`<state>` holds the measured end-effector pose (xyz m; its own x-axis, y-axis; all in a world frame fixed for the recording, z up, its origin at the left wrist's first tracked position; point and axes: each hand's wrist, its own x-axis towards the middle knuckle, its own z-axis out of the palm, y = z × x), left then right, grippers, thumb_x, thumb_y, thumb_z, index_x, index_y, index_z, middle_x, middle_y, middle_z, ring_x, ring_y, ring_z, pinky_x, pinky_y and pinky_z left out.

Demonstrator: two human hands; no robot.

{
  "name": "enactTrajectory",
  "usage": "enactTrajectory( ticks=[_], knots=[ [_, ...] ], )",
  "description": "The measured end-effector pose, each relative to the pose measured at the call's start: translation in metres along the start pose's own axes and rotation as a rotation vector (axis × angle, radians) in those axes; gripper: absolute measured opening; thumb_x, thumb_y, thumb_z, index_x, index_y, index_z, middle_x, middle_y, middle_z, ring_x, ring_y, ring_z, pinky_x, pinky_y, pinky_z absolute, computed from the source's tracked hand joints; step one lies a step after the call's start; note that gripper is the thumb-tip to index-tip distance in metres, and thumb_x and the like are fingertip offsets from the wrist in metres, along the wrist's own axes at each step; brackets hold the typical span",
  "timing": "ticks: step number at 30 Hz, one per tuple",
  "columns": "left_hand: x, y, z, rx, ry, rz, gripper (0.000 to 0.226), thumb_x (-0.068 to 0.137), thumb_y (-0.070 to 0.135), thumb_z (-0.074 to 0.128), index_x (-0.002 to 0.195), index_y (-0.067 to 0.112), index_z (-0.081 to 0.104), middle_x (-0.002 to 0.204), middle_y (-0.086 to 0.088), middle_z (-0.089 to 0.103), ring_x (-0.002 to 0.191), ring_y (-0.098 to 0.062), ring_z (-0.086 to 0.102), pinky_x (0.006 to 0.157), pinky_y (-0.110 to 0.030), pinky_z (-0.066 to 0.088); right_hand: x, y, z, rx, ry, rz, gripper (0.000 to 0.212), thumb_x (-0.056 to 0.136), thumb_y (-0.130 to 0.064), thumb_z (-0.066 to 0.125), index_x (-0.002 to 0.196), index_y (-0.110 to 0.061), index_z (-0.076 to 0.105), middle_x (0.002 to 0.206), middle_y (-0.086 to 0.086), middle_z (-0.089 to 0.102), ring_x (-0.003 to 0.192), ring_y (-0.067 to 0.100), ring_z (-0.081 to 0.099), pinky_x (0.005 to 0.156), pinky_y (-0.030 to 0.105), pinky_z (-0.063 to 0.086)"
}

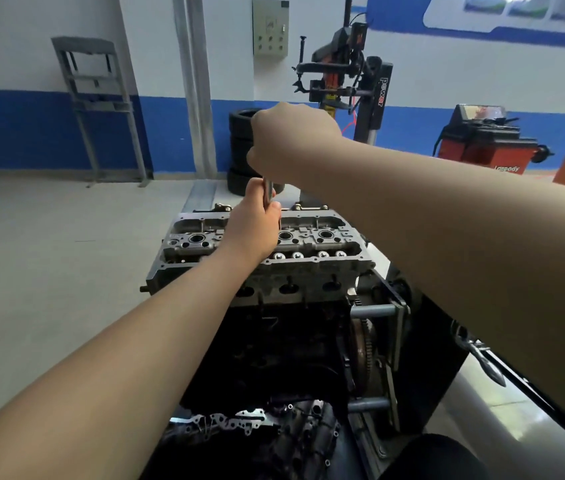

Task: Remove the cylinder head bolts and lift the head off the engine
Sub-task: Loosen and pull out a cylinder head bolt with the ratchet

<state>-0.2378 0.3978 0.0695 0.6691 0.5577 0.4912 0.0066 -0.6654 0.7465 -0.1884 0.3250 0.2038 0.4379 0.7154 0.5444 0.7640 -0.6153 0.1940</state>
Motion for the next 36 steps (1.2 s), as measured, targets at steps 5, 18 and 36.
enactTrajectory(
  ticks=[5,18,36],
  knots=[
    [-0.009,0.006,0.0,0.007,0.026,0.0,0.004,0.113,0.023,0.046,0.116,0.021,0.044,0.096,-0.006,0.067,0.083,-0.022,0.07,0.068,-0.038,0.054,-0.005,0.005,-0.003,0.034,0.008,-0.044,0.006,0.089,-0.018,0.052,0.094,-0.018,0.056,0.078,0.002,0.054,0.062,0.023,0.05,0.05,0.029,0.032],
    [-0.051,0.001,-0.011,-0.452,-0.144,0.009,0.012,0.113,0.026,0.048,0.103,0.021,0.053,0.084,-0.006,0.057,0.074,-0.023,0.059,0.077,-0.042,0.059,-0.031,-0.012,-0.03,-0.065,0.033,-0.099,0.011,0.087,-0.01,0.052,0.08,-0.017,0.049,0.075,0.002,0.047,0.06,0.024,0.048,0.055,0.033,0.039],
    [-0.044,0.004,0.003,-0.413,-0.164,-0.032,0.019,0.116,0.029,0.039,0.102,0.018,0.048,0.083,-0.002,0.049,0.064,-0.009,0.048,0.062,-0.025,0.048,-0.033,0.005,-0.016,-0.07,0.112,-0.034,0.003,0.092,-0.021,0.049,0.094,-0.022,0.051,0.074,0.0,0.043,0.079,0.033,0.056,0.053,0.034,0.031]
  ],
)
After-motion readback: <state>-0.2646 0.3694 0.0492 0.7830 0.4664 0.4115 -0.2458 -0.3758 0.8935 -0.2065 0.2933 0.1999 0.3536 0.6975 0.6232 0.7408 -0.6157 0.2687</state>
